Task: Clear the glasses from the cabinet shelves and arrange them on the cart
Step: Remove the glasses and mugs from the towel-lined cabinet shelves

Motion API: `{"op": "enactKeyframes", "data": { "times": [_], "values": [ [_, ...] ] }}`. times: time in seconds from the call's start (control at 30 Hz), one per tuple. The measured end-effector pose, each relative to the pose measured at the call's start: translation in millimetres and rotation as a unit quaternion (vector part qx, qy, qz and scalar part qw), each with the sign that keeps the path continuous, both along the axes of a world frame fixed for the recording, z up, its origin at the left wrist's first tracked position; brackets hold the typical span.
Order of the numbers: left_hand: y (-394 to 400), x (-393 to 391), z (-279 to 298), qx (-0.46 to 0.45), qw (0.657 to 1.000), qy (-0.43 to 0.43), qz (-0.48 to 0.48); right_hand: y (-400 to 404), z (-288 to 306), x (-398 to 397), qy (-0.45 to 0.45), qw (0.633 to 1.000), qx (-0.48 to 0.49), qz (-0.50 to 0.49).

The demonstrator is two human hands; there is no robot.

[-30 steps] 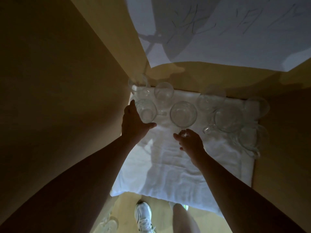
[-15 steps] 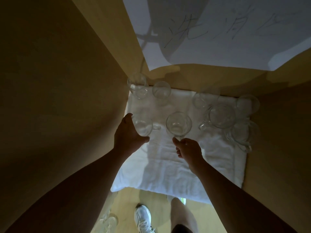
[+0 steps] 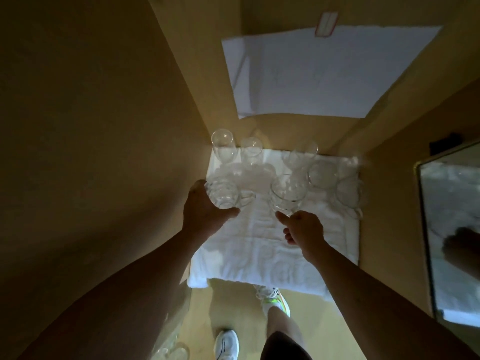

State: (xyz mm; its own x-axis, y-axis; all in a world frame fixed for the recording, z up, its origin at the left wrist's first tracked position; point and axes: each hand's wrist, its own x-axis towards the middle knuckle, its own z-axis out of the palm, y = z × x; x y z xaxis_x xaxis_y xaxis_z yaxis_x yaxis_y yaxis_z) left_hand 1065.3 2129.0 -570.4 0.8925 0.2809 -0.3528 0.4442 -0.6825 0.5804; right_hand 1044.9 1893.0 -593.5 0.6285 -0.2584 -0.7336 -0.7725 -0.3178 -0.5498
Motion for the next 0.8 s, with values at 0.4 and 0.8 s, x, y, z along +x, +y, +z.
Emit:
{"op": "enactKeyframes", "data": {
  "times": [0.4, 0.8],
  "values": [
    [-9, -36, 164, -0.134, 0.977, -0.165, -0.006, 4, 143, -28, -0.161, 0.982, 0.047, -0.091],
    [-18, -73, 279, -0.218, 0.930, -0.292, -0.040, 9, 283, -95, -0.306, 0.947, 0.048, -0.084]
  ]
}}
